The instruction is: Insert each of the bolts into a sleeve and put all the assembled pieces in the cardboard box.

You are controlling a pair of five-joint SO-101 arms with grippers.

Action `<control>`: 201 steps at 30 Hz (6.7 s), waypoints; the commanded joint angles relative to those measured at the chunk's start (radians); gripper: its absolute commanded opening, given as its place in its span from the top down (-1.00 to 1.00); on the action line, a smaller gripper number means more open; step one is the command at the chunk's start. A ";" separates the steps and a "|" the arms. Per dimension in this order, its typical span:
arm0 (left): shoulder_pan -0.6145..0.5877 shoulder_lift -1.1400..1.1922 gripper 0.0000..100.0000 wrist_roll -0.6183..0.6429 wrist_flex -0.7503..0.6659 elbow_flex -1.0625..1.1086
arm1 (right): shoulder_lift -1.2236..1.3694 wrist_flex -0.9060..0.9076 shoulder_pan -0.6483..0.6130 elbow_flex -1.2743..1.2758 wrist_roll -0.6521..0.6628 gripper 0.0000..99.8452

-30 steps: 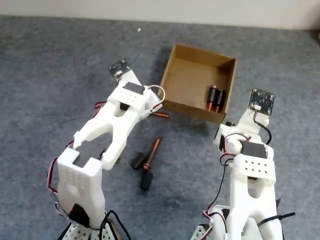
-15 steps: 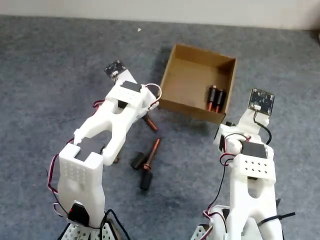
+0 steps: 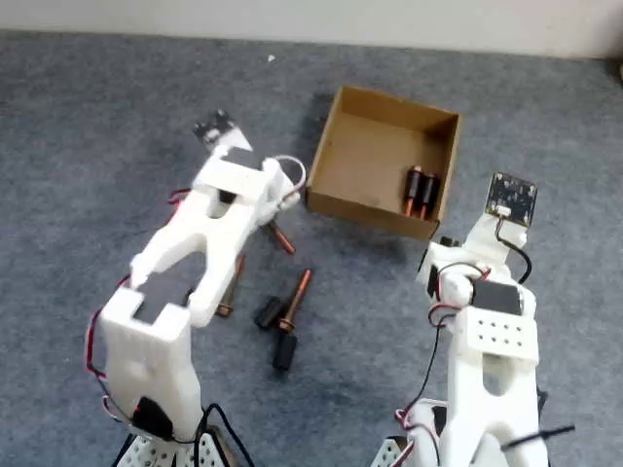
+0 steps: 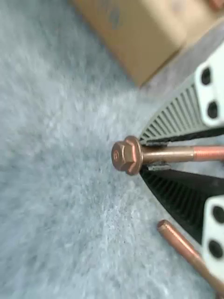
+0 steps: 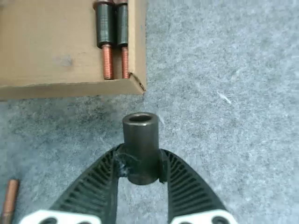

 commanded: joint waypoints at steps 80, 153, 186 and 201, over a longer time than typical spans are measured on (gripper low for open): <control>0.291 -1.667 0.99 -0.311 -0.914 1.351 | -1.006 -0.136 -0.616 0.533 0.407 0.99; 0.420 -1.678 0.99 -0.388 -0.918 1.481 | -1.007 -0.105 -0.621 0.499 0.503 0.99; 0.433 -1.678 0.66 -0.548 -0.295 1.096 | -1.006 -0.124 -0.490 0.464 0.381 0.99; 0.101 -2.134 0.94 -0.660 -0.051 1.073 | -0.992 -0.127 -0.338 0.403 0.387 0.99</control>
